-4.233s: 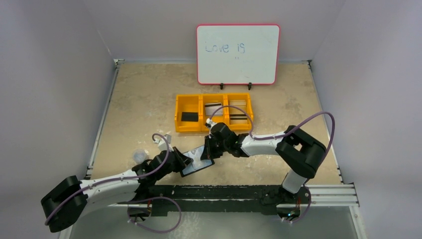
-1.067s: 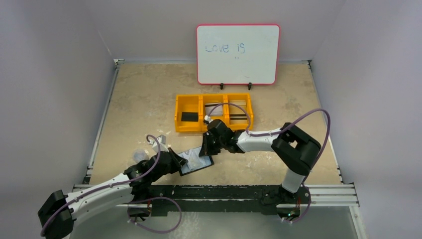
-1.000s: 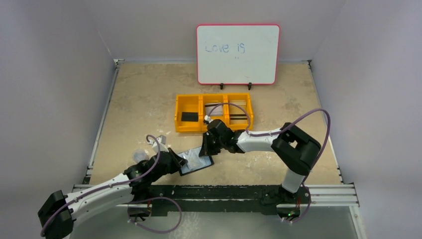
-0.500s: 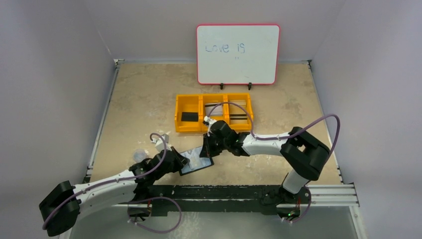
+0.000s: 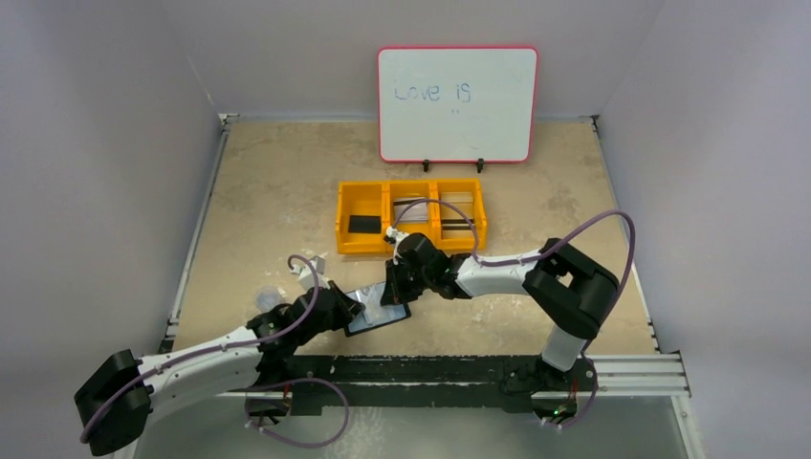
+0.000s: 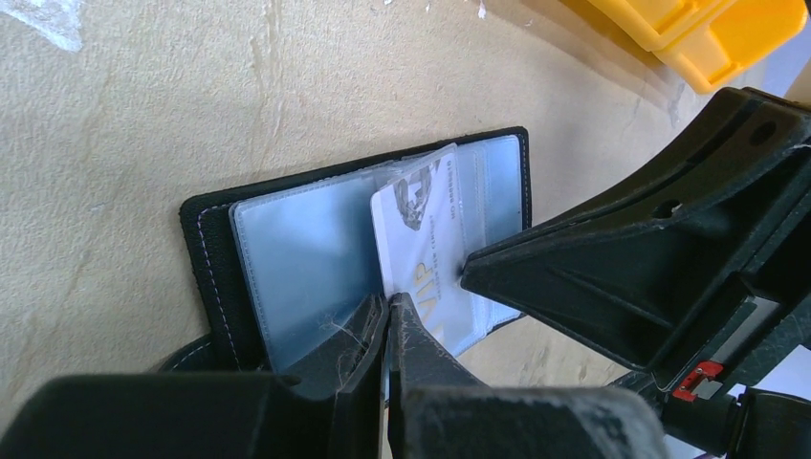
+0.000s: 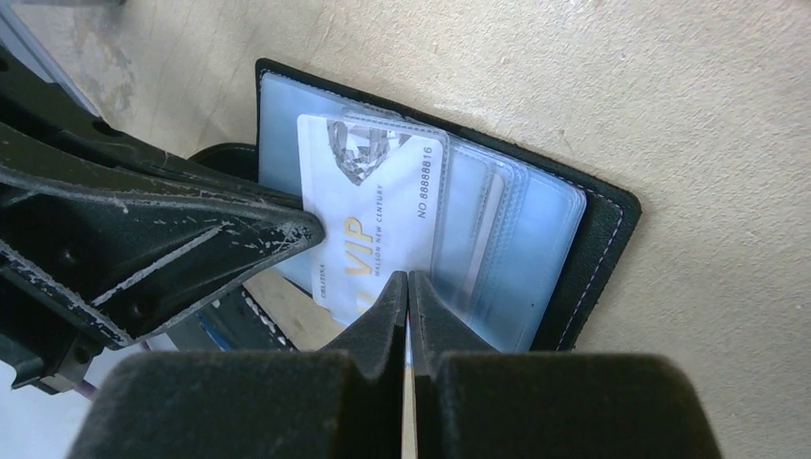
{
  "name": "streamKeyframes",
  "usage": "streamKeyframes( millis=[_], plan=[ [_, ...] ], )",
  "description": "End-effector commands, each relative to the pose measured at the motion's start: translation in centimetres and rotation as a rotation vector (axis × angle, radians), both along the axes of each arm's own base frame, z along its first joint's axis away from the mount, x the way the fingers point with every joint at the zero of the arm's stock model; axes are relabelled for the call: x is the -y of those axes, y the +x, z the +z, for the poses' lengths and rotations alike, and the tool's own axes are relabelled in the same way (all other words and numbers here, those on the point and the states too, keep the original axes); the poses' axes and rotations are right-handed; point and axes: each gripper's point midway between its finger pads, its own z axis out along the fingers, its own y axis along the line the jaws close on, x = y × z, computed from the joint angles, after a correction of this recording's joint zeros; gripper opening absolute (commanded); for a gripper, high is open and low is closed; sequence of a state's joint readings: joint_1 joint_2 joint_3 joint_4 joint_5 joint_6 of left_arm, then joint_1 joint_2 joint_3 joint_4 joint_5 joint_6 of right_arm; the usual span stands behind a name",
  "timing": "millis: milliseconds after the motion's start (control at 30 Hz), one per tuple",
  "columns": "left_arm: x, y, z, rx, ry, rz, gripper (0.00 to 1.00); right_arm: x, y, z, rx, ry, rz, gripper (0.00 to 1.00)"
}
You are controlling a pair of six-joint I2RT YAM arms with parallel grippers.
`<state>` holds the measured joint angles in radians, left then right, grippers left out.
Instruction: Take the credit cards out of the card holder
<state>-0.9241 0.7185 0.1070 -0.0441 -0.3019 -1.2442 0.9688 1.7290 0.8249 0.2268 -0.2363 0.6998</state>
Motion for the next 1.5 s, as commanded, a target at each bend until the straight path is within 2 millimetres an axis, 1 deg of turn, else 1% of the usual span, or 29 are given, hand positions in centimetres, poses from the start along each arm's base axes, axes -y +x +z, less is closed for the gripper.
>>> streamKeyframes(
  millis=[0,67,167,333,533,733,800,933,1000,1067,1100,1200,1267,1400,1467],
  plan=[
    [-0.3,0.7,1.1,0.034,0.028,0.011,0.0,2.5,-0.2,-2.5,-0.025,-0.149,-0.053,0.0],
    [-0.5,0.7,1.1,0.033,0.045,0.014,0.0,3.0,-0.3,-3.0,-0.035,-0.17,-0.065,0.0],
    [-0.9,0.6,1.1,0.03,0.072,0.016,0.0,3.3,-0.4,-3.2,-0.04,-0.179,-0.072,0.0],
    [-1.0,0.7,1.2,0.034,0.075,0.019,0.0,3.2,-0.7,-3.1,-0.043,-0.169,-0.053,0.0],
    [-1.4,0.6,1.2,0.033,0.096,0.024,0.0,3.9,-0.7,-4.1,-0.058,-0.22,-0.077,0.0],
    [-1.9,0.4,1.2,0.032,0.116,0.02,0.0,4.0,-0.6,-4.1,-0.054,-0.232,-0.08,0.0],
    [-1.8,0.4,1.2,0.036,0.116,0.017,0.0,3.4,-0.8,-3.5,-0.049,-0.191,-0.05,0.0],
    [-1.0,0.5,1.6,0.055,0.07,-0.004,0.0,1.5,-2.2,-1.4,-0.08,-0.065,0.045,0.09],
    [-0.2,0.5,1.6,0.073,0.021,-0.022,0.0,0.9,-2.2,-1.2,-0.093,-0.044,0.053,0.15],
    [0.3,0.4,1.2,0.087,-0.021,-0.034,0.0,0.5,-2.2,-1.4,-0.112,-0.02,0.049,0.17],
    [0.6,0.6,1.5,0.102,-0.049,-0.037,0.0,0.3,-2.2,-1.4,-0.12,-0.009,0.049,0.18],
    [0.6,0.5,1.3,0.107,-0.056,-0.036,0.0,0.5,-1.6,-1.4,-0.12,0.004,0.025,0.2],
    [0.3,0.5,0.9,0.102,-0.04,-0.032,0.0,0.9,-1.1,-1.2,-0.133,0.03,0.002,0.2],
    [-0.2,0.5,0.3,0.099,-0.031,-0.017,0.0,1.7,-0.9,-0.9,-0.17,0.096,-0.031,0.25],
    [-0.1,0.4,0.1,0.101,-0.043,-0.017,0.0,1.8,-0.9,-1.2,-0.182,0.096,-0.028,0.27]
  ],
)
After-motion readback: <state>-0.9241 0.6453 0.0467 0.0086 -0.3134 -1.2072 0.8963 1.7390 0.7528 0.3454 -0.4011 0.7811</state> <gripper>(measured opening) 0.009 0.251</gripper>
